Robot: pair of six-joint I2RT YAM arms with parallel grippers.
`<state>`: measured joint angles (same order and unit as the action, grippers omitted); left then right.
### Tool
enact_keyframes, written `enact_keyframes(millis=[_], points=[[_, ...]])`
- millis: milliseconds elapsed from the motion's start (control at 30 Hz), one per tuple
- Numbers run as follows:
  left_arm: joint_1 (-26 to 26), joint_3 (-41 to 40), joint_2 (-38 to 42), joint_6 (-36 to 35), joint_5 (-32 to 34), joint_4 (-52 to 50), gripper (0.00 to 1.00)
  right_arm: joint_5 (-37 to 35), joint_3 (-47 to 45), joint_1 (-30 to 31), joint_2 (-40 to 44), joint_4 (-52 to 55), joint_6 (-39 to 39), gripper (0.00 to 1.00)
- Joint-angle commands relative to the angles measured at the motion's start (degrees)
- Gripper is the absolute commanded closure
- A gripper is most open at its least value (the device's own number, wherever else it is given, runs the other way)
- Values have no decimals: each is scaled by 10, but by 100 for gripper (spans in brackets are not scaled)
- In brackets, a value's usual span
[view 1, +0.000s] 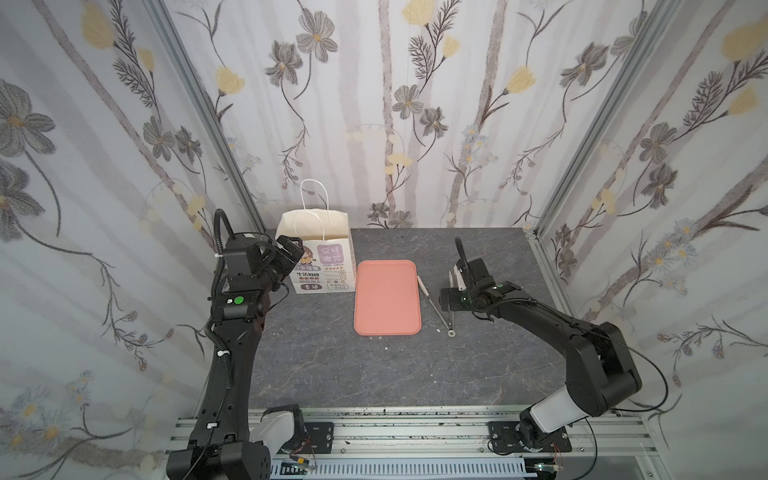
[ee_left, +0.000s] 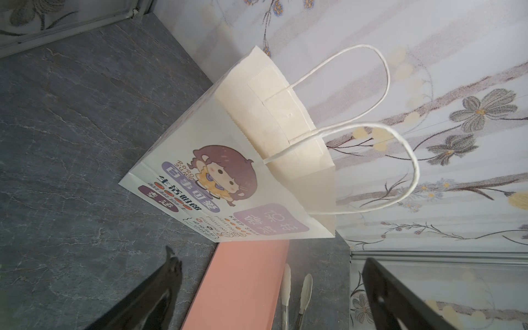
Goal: Pack bread into a paper bag
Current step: Place the clamp at the center of the board, then reset both arms
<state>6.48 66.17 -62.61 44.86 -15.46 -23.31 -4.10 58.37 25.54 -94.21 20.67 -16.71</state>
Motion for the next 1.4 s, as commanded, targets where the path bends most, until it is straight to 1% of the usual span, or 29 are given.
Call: enact_keyframes(millis=[0, 100, 167, 233, 333, 400, 433, 500, 533, 600, 633, 667, 700, 733, 800, 833, 900, 1000, 1033, 1133, 1367], points=[[0, -2, 11, -28, 25, -1, 0, -51, -17, -19, 83, -38, 41, 0], [1, -10, 20, -58, 31, -3, 0, -70, -40, -50, 160, -50, 78, 0], [1, -16, 24, -68, 55, -23, 0, -74, -45, -74, 192, -50, 91, 0], [0, -29, 26, -77, 88, -45, 0, -86, -71, -100, 215, -48, 96, 0], [-3, -74, 41, -123, 94, -26, 0, -85, -101, -143, 246, -53, 83, 0], [-14, -128, 70, -170, 93, 38, 0, -83, -136, -161, 283, -82, 77, 0], [-20, -166, 90, -201, 83, 85, 0, -88, -157, -167, 304, -101, 73, 0], [-32, -233, 129, -245, 83, 175, 0, -85, -193, -181, 334, -136, 66, 0], [-39, -272, 148, -284, 81, 230, 0, -85, -208, -187, 344, -151, 62, 0], [-45, -358, 181, -365, 48, 354, 0, -89, -231, -193, 355, -170, 63, 0], [-47, -407, 197, -363, 53, 422, 0, -88, -239, -195, 356, -179, 70, 0], [-48, -438, 207, -340, 76, 463, 0, -87, -244, -197, 355, -185, 74, 0], [-47, -466, 216, -324, 94, 489, 0, -87, -250, -201, 350, -192, 79, 0], [-47, -476, 222, -330, 94, 482, 0, -76, -255, -205, 343, -200, 89, 0], [-49, -473, 222, -359, 94, 434, 0, -59, -263, -213, 325, -215, 104, 0], [-50, -477, 220, -371, 100, 425, 0, -58, -267, -216, 314, -226, 105, 0], [-52, -496, 214, -393, 107, 448, 0, -59, -281, -220, 294, -261, 109, 0], [-52, -515, 195, -398, 140, 484, 0, -44, -316, -227, 269, -355, 121, 0], [-53, -515, 181, -405, 142, 497, 0, -47, -331, -229, 264, -391, 121, 0], [-55, -525, 123, -418, 138, 563, 0, -64, -356, -235, 253, -463, 124, 0], [-64, -551, -41, -426, 149, 731, 0, -26, -321, -261, 178, -497, 134, 0]])
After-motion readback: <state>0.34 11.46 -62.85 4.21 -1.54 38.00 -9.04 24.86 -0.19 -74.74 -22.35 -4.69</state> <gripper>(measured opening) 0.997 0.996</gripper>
